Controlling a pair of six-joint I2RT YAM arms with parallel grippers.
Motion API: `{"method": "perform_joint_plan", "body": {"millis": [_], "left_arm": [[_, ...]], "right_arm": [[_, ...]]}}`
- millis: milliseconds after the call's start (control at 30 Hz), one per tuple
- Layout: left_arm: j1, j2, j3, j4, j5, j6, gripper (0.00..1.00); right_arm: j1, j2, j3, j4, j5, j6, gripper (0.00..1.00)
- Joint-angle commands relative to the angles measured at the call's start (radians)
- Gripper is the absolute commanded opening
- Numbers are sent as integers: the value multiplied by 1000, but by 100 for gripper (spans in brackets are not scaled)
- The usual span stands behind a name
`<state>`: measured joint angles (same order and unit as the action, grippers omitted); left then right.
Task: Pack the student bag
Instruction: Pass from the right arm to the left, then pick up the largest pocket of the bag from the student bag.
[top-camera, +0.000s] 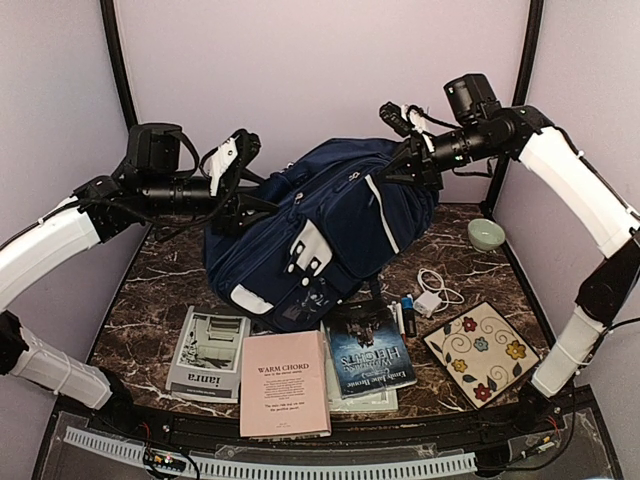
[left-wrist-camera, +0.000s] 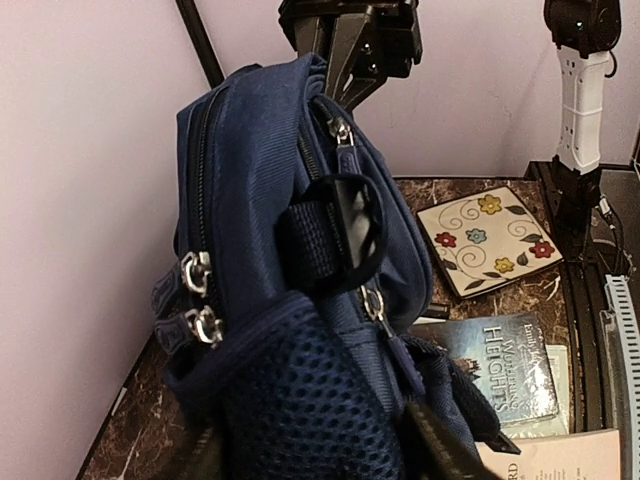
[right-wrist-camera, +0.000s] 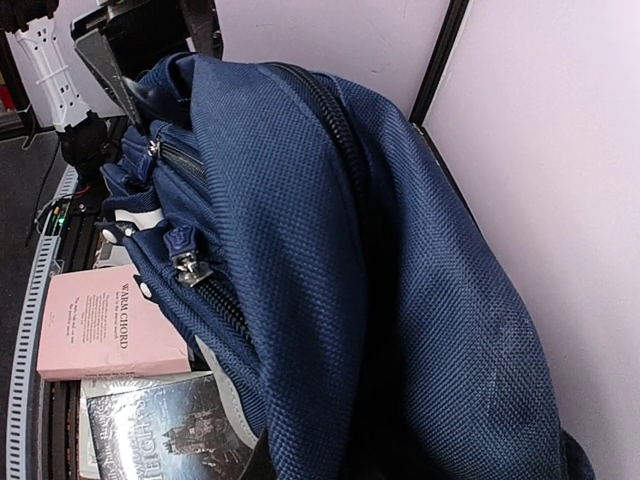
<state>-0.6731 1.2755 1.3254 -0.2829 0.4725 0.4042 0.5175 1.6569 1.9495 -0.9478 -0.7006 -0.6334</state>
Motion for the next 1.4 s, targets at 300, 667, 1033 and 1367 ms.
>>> {"method": "perform_joint_plan", "body": {"millis": [300,667,1033,1367], "left_arm": [[-2,-35,-97,43,-38,-98,0],[-2,-99,-206,385,-163,-380,0],[-15,-93,-219,431,-168,-416,0],[-32,-100,-233,457,-149,-406,0]], "right_arm": [[9,-169,-213,672,320,442,55],[204,-437,-595,1063,717,953,37],[570,-134,-461,974,1002,1010,29],[573,-11,-412,959,1037,1078,44]]}}
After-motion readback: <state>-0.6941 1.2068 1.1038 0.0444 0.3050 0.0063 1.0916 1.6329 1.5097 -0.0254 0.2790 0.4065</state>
